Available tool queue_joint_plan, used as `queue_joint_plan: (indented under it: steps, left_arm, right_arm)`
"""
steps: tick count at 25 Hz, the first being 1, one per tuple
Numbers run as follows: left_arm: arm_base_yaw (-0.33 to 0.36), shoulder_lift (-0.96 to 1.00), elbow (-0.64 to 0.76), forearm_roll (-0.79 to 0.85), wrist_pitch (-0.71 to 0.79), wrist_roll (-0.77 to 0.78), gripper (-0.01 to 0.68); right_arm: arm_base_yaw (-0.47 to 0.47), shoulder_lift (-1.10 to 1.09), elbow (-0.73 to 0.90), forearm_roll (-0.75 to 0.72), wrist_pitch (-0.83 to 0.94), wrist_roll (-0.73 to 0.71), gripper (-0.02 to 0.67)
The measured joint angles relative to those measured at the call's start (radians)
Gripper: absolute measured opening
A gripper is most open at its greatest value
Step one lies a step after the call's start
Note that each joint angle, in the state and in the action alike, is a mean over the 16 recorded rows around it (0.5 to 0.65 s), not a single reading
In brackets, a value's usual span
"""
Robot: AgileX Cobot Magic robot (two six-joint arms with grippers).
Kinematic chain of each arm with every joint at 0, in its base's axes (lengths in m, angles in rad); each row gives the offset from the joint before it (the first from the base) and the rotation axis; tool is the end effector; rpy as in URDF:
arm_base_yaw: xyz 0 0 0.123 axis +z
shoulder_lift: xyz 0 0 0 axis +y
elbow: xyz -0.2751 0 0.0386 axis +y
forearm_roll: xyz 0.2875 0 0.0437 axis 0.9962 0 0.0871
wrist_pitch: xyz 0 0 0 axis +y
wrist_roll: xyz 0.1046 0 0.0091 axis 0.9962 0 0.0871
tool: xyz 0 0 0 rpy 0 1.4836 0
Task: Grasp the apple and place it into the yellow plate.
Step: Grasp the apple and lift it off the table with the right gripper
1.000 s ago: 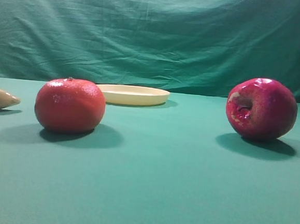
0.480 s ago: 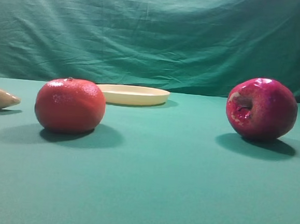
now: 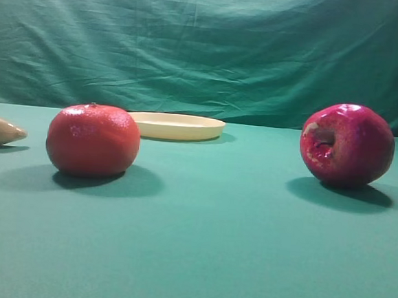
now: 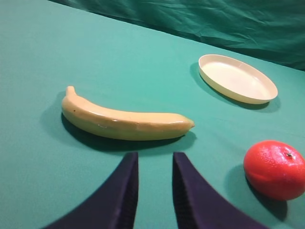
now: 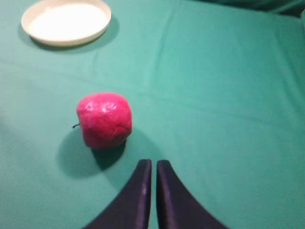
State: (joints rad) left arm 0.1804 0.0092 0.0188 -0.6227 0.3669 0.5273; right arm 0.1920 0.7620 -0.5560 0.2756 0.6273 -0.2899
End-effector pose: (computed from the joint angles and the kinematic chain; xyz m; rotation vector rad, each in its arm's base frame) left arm 0.1156 -0.0013 0.1750 -0.0710 1.8086 -0.1078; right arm 0.1885 0.0537 0.2558 -0.3765 2.2690 0.2499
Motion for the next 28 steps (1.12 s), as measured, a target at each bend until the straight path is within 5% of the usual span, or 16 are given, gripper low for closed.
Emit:
queue_joint_plan:
  steps: [10,21,28]
  left_arm:
    - [0.000,0.000,0.000,0.000,0.000,0.000,0.157]
    - [0.000,0.000,0.000,0.000,0.000,0.000,0.157]
    - [0.000,0.000,0.000,0.000,0.000,0.000,0.157]
  right_arm:
    - [0.006,0.289,-0.194,0.107,0.121,-0.146,0.000]
    - [0.128,0.526,-0.293,0.011,0.090,-0.086,0.011]
    - [0.203,0.603,-0.308,-0.081,0.016,-0.025,0.214]
